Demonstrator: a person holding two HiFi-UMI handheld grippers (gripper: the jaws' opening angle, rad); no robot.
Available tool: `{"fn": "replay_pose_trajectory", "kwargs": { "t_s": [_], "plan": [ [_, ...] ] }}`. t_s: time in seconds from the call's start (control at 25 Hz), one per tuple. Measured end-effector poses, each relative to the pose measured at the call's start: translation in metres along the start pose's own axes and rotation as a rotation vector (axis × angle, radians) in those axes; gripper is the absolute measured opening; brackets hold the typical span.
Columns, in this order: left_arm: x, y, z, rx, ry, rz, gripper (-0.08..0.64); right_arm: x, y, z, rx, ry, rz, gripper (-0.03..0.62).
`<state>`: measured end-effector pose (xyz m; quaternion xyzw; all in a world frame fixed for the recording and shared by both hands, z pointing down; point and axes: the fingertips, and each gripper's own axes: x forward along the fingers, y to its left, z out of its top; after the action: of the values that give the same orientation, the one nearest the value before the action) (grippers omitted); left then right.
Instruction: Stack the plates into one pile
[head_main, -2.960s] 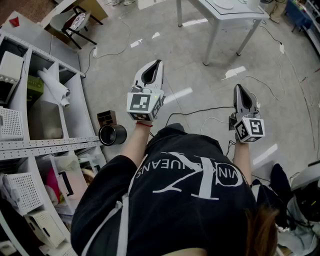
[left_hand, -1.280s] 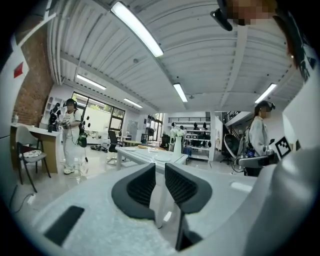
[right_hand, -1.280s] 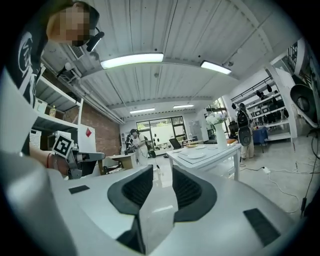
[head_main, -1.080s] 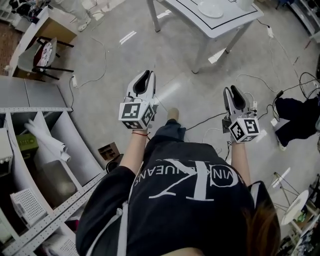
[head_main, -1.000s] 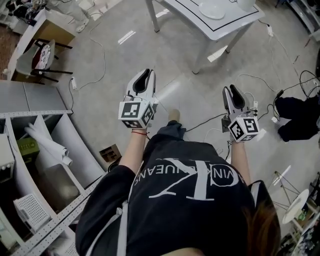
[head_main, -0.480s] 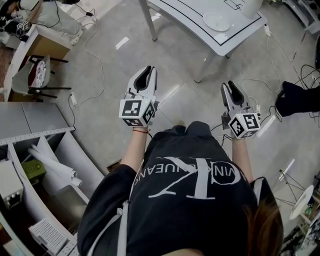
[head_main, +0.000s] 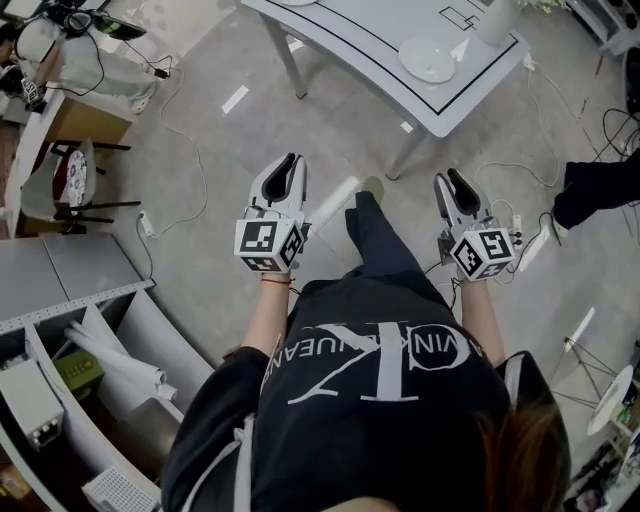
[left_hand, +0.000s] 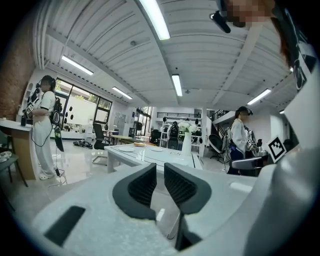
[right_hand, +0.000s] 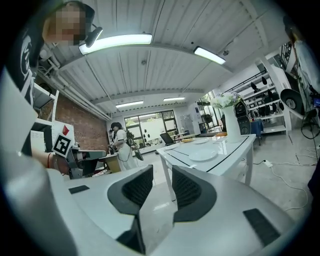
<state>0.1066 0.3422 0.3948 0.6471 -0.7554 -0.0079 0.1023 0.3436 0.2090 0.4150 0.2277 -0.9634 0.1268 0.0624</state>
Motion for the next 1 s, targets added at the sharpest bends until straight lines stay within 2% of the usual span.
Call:
{"fn": "replay_pose_trajectory", "kwargs": {
  "t_s": [0.2, 0.4, 0.64, 1.0],
  "plan": [
    [0.051, 0.012, -0.009, 0.006, 0.029, -0.034, 0.057, 0.038, -0.033, -0.005, 0.012, 0.017, -0.023, 0.107],
    [0.126, 0.025, 0.005, 0.028, 0.051, -0.096, 0.057, 0.093, -0.08, 0.019, 0.029, -0.006, -0.067, 0.107],
    [0.214, 0.032, 0.021, 0.017, 0.078, -0.161, 0.057, 0.15, -0.125, 0.043, 0.035, 0.018, -0.084, 0.107],
    [0.307, 0.029, 0.01, -0.025, 0.186, -0.277, 0.057, 0.195, -0.182, 0.041, 0.066, 0.149, -0.177, 0.109]
  ]
}}
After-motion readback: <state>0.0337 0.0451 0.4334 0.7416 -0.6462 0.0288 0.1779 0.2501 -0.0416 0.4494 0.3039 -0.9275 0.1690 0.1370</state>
